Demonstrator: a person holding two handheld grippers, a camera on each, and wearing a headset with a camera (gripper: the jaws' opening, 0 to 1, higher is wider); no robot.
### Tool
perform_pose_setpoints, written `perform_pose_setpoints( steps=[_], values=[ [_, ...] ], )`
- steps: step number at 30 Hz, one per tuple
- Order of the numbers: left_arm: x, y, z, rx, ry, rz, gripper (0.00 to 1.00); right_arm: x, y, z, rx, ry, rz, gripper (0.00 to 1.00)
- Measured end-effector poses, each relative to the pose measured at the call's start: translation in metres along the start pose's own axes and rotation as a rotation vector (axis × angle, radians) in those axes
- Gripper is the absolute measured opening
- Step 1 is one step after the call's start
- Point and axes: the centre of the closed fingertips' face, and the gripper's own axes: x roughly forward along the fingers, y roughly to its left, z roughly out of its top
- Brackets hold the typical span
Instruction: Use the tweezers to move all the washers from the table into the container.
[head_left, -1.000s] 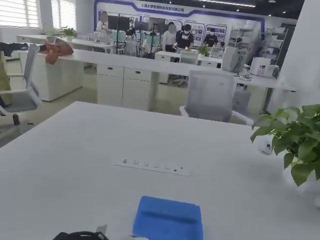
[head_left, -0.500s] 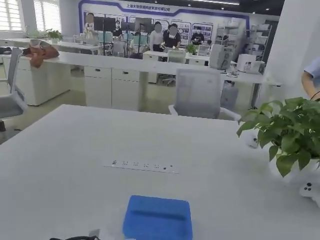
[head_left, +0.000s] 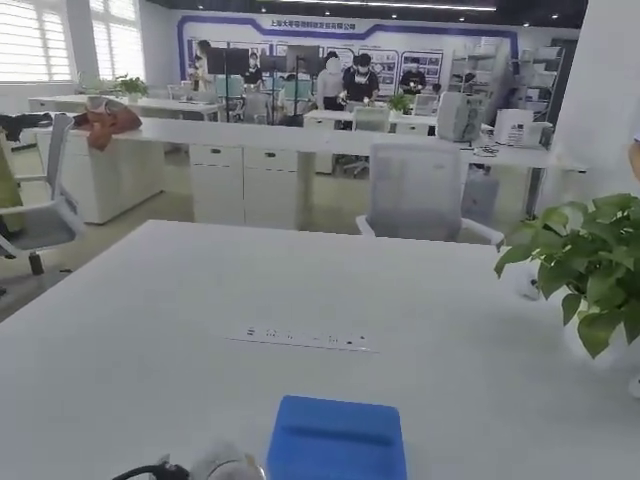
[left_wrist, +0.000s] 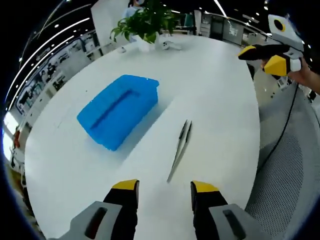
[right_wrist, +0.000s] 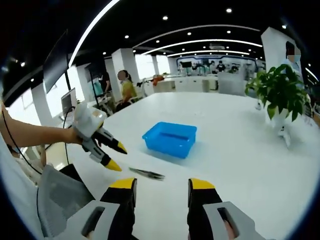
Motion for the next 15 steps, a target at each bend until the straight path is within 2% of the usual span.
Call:
perform_pose_setpoints(
  steps=[2, 3, 4, 9, 14, 15],
  values=[
    [-0.015, -0.003, 0.002, -0.073, -0.052, 0.032, 0.59, 0.0, -0.003, 0.004, 0.004, -0.019, -0.019, 0.46],
    [-0.019, -0.005, 0.003, -0.085, -0.072, 0.036, 0.64, 0.0, -0.003, 0.005, 0.006, -0.023, -0.025, 0.49],
    [-0.027, -0.005, 0.003, -0.112, -0.091, 0.064, 0.67, 0.0, -0.003, 0.006, 0.006, -0.027, -0.028, 0.51],
    [-0.056, -0.011, 0.008, -0.235, -0.208, 0.121, 0.75, 0.001, 0.0, 0.006, -0.023, -0.018, -0.026, 0.55],
    [-0.077, -0.012, -0.001, -0.306, -0.237, 0.187, 0.84, -0.001, 0.002, 0.006, -0.032, -0.015, -0.03, 0.61],
    [-0.083, -0.009, -0.003, -0.343, -0.26, 0.222, 0.86, -0.002, 0.001, 0.006, -0.033, -0.014, -0.033, 0.62]
  ],
)
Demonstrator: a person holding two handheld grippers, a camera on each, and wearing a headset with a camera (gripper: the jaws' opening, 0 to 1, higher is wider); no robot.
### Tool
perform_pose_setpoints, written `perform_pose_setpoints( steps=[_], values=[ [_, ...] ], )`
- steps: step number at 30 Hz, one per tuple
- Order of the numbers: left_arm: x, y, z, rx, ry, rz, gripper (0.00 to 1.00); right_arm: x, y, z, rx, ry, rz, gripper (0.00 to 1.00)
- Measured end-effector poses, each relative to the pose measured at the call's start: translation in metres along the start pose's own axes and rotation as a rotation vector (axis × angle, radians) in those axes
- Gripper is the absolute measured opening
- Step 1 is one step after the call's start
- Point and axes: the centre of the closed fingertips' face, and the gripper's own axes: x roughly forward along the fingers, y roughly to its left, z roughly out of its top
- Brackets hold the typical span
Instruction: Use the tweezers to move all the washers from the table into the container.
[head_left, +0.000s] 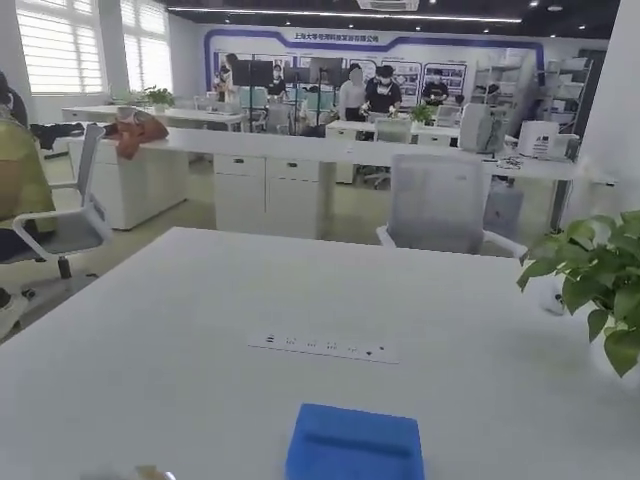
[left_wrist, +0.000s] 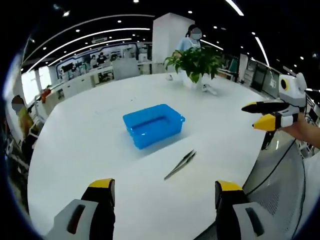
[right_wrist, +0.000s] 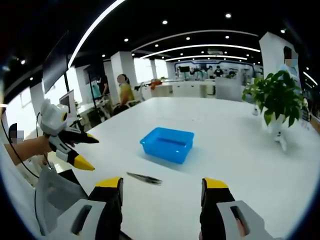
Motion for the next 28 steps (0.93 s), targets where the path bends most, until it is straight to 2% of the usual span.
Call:
perform_pose_setpoints(
  steps=[3, 6, 7, 13, 17, 28],
  values=[
    [-0.011, 0.007, -0.001, -0.07, -0.038, 0.06, 0.91, -0.002, -0.002, 0.0, 0.001, 0.002, -0.009, 0.66],
    [-0.022, 0.011, 0.0, -0.085, -0.068, 0.118, 0.94, -0.004, -0.003, -0.003, 0.011, 0.007, -0.018, 0.72],
    [-0.026, 0.012, 0.003, -0.092, -0.09, 0.14, 0.95, -0.004, -0.005, -0.005, 0.014, 0.012, -0.027, 0.74],
    [-0.039, 0.019, 0.006, -0.131, -0.129, 0.188, 0.99, -0.005, -0.011, -0.012, 0.033, 0.026, -0.057, 0.86],
    [-0.04, 0.02, 0.003, -0.145, -0.124, 0.194, 0.99, -0.007, -0.013, -0.013, 0.04, 0.026, -0.067, 0.9],
    [-0.045, 0.018, 0.003, -0.154, -0.145, 0.211, 0.99, -0.009, -0.01, -0.017, 0.04, 0.03, -0.074, 0.98]
  ],
)
